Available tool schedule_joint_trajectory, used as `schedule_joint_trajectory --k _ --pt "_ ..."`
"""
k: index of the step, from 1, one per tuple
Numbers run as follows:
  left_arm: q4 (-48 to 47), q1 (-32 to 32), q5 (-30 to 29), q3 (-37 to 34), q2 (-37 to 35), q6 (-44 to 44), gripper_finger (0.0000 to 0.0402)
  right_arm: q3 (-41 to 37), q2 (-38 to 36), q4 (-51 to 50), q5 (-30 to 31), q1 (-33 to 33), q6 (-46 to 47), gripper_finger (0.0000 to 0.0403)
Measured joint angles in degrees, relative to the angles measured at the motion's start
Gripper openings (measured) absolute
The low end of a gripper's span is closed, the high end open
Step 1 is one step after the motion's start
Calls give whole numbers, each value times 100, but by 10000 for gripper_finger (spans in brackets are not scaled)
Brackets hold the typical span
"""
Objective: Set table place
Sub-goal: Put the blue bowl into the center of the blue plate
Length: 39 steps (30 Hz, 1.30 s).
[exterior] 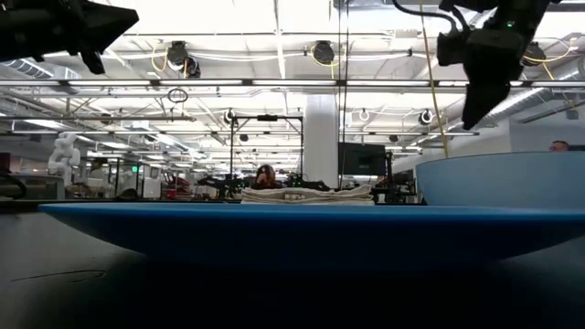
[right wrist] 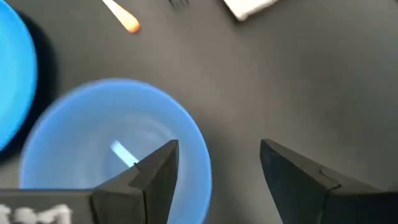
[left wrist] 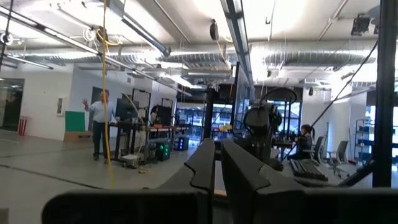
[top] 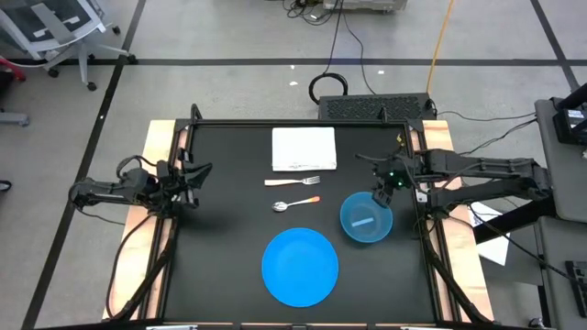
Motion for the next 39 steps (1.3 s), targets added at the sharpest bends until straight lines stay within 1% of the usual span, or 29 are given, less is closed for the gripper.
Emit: schedule_joint_trajectory --k 5,10,16,21,29,39 --pt "-94 1 5 0 0 -85 31 -6 2 -644 -10 0 241 218" --pt "-104 -1 23 0 0 -291 31 -127 2 -648 -86 2 394 217" --pt "-109 1 23 0 0 -304 31 -461 2 -440 -320 2 346 217" --pt "-111 1 23 0 0 -304 31 -824 2 -148 -377 4 367 217" --pt "-115 0 21 0 0 -302 31 -1303 2 448 -785 4 355 217" --pt "-119 0 19 0 0 -299 31 -1731 2 936 -807 6 413 217"
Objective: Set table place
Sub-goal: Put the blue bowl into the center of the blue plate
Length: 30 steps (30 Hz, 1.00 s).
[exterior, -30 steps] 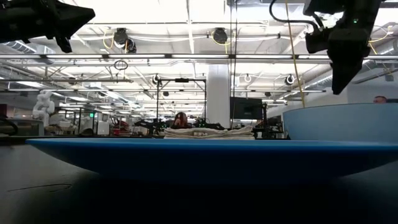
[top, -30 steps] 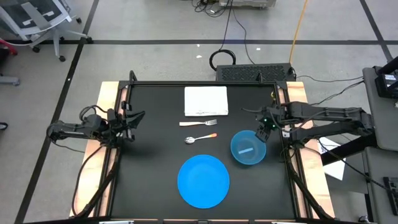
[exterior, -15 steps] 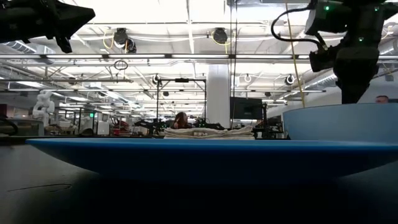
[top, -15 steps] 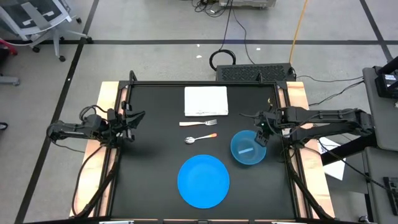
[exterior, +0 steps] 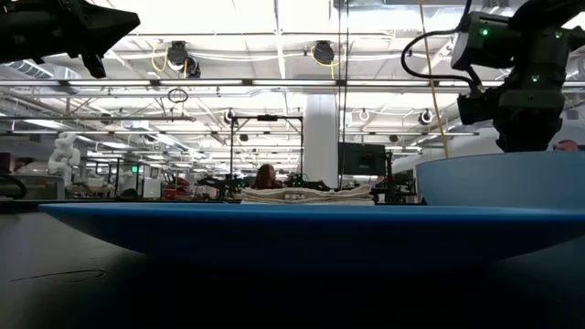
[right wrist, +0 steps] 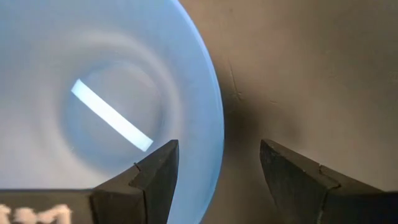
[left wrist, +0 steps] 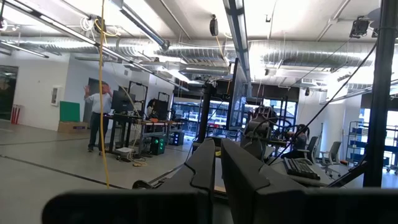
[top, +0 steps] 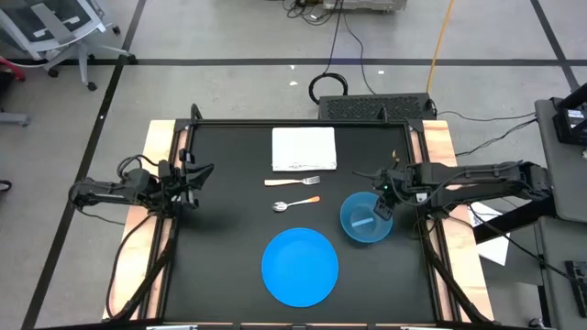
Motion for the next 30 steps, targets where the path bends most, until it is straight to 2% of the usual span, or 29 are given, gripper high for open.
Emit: schedule_joint_trajectory --k 10,14,22,30 --pt "-1 0 0 2 0 9 31 -162 7 131 13 0 136 215" --pt "-1 -1 0 2 0 9 31 -162 7 131 17 -2 148 199" --pt "-4 1 -2 4 0 9 31 -162 9 131 32 -2 193 126" --pt "-20 1 -2 4 0 7 31 -162 9 278 40 0 165 22"
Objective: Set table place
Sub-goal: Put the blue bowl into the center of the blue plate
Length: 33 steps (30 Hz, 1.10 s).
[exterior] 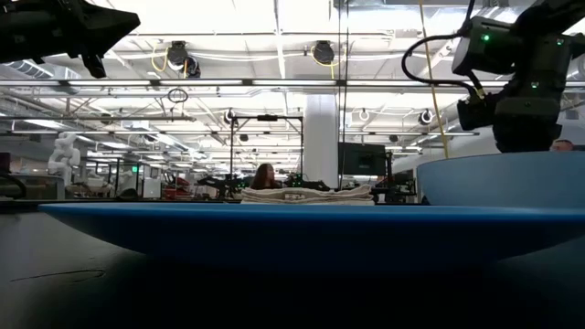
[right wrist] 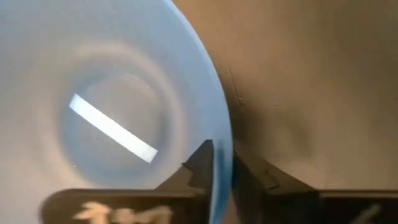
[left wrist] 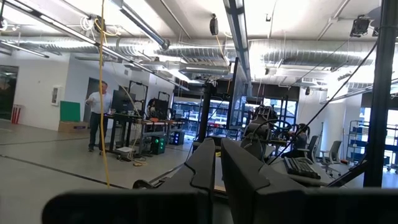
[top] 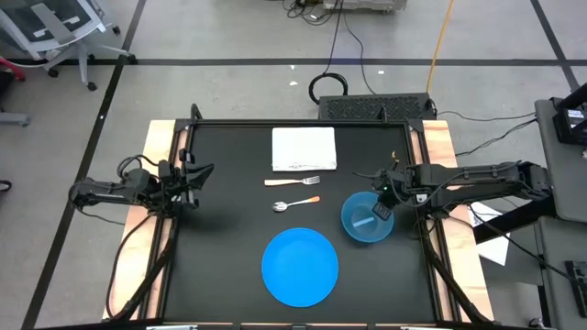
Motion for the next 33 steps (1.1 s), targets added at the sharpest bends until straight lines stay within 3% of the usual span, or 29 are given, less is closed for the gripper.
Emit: schedule_joint_trajectory --k 2,16,26,33 --pt "-2 0 0 0 0 0 31 0 0 59 -8 -2 -77 7" --pt "-20 -2 -7 0 0 48 31 55 2 784 -318 0 -254 3" --pt "-24 0 -22 -2 -2 53 31 739 61 799 -444 0 -339 1" --pt "-24 -2 -22 0 0 66 31 1322 589 781 -451 145 -477 1"
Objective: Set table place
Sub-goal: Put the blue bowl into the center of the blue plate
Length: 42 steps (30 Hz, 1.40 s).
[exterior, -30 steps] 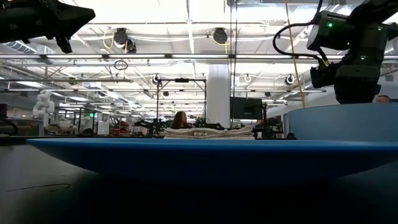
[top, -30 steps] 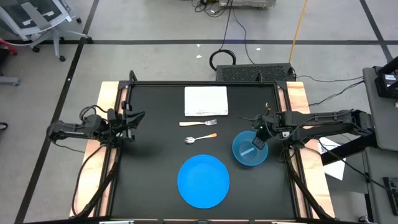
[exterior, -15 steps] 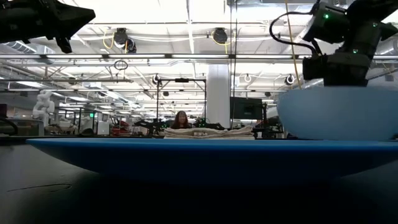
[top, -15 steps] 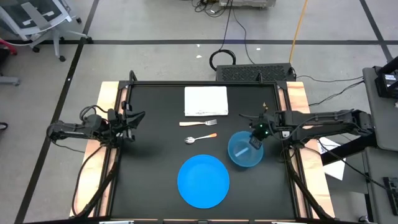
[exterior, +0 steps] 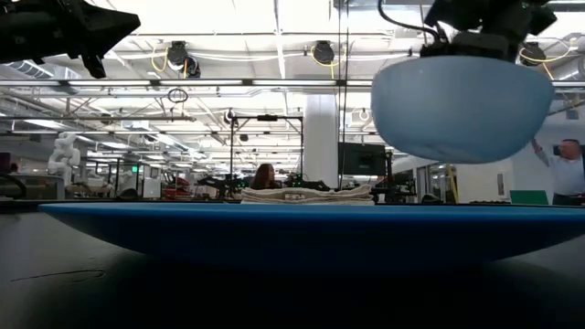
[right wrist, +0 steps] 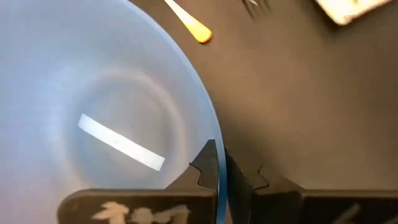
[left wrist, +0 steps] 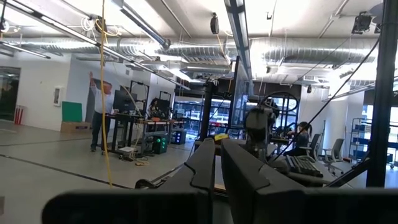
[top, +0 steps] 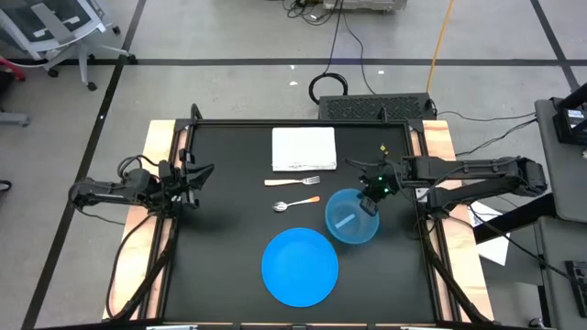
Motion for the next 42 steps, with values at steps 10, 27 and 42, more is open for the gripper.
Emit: schedule_joint_trajectory --k 10,27,42 --pt "0 0 2 -2 -2 0 31 1187 1129 -138 0 627 -201 0" --pt "-87 0 2 -2 -2 -11 31 3018 2854 -408 0 1391 -522 0" --pt "-94 0 2 -2 0 -9 31 3774 3983 -232 -1 1549 -876 0"
